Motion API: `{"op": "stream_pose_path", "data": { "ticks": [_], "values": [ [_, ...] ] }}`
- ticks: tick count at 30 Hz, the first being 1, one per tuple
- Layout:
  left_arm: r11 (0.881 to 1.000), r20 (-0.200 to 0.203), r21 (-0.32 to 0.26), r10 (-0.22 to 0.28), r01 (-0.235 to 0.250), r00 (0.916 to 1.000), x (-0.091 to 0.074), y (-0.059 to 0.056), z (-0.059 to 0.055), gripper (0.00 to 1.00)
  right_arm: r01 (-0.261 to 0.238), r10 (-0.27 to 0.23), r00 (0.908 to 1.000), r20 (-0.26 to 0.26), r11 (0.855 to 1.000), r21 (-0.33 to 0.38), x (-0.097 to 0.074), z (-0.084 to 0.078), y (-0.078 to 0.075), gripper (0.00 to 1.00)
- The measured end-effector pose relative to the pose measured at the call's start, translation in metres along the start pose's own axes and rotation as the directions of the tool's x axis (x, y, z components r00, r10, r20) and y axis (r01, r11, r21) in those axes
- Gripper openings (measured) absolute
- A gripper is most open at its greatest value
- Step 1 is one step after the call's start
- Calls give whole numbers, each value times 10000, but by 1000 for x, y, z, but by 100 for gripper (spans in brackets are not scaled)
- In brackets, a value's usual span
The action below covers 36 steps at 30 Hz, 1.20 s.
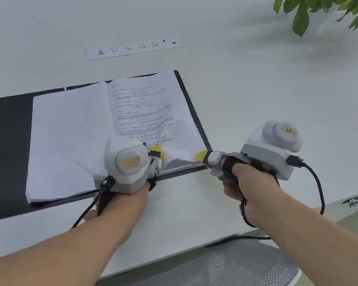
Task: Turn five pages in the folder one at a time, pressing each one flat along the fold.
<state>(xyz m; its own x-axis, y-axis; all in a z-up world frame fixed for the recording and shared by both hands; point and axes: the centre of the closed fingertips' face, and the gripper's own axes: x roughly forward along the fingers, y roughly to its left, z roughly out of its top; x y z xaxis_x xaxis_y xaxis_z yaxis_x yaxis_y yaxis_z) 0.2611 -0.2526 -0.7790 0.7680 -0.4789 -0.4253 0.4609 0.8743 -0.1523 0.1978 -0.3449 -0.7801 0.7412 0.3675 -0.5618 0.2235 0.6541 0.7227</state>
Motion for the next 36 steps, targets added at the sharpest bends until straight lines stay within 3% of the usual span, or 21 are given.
{"op": "stream_pose_path", "data": {
  "ticks": [2, 4, 7, 11, 15, 20, 26, 33, 34, 36],
  "values": [
    [9998, -25, -31, -209, 209, 9998, -1, -2, 1, 19, -53, 53, 9998, 188, 10000, 42, -3, 4, 0, 0],
    [9987, -166, 326, -390, 396, 9991, -3, -2, 1, 19, -232, 226, 9994, 260, 9995, 217, -6, 6, 3, 0],
    [9982, -331, 419, -405, 419, 9986, -6, -1, 4, 18, -428, 419, 9980, 479, 9989, 181, -14, 11, 10, 0],
    [9990, -113, 171, -422, 424, 9990, -19, 5, 12, 24, -877, 872, 9940, 667, 9961, 53, -23, 15, 27, 0],
    [9983, -27, 346, -462, 462, 9989, -32, 9, 19, 25, -1391, 1416, 9875, 691, 9895, -402, -32, 14, 54, 0],
    [9988, 300, 142, -478, 474, 9984, -56, 20, 35, 29, -2184, 2227, 9728, 635, 9735, -679, -40, 13, 91, 0],
    [9994, 717, 114, -333, 326, 9969, -86, 41, 52, 33, -3033, 3099, 9492, 541, 9472, -1045, -46, 11, 133, 0],
    [9996, 1031, 225, 154, -178, 9945, -126, 69, 67, 35, -3601, 3667, 9303, 119, 9188, -1615, -37, -4, 173, 0],
    [9993, 1078, 264, 229, -259, 9939, -130, 73, 69, 35, -3648, 3706, 9288, 64, 9171, -1608, -33, -4, 171, 0],
    [9992, 1213, 242, 301, -333, 9922, -138, 79, 73, 35, -3820, 3865, 9222, -70, 9083, -1707, -29, -10, 181, 0]
  ]
}}
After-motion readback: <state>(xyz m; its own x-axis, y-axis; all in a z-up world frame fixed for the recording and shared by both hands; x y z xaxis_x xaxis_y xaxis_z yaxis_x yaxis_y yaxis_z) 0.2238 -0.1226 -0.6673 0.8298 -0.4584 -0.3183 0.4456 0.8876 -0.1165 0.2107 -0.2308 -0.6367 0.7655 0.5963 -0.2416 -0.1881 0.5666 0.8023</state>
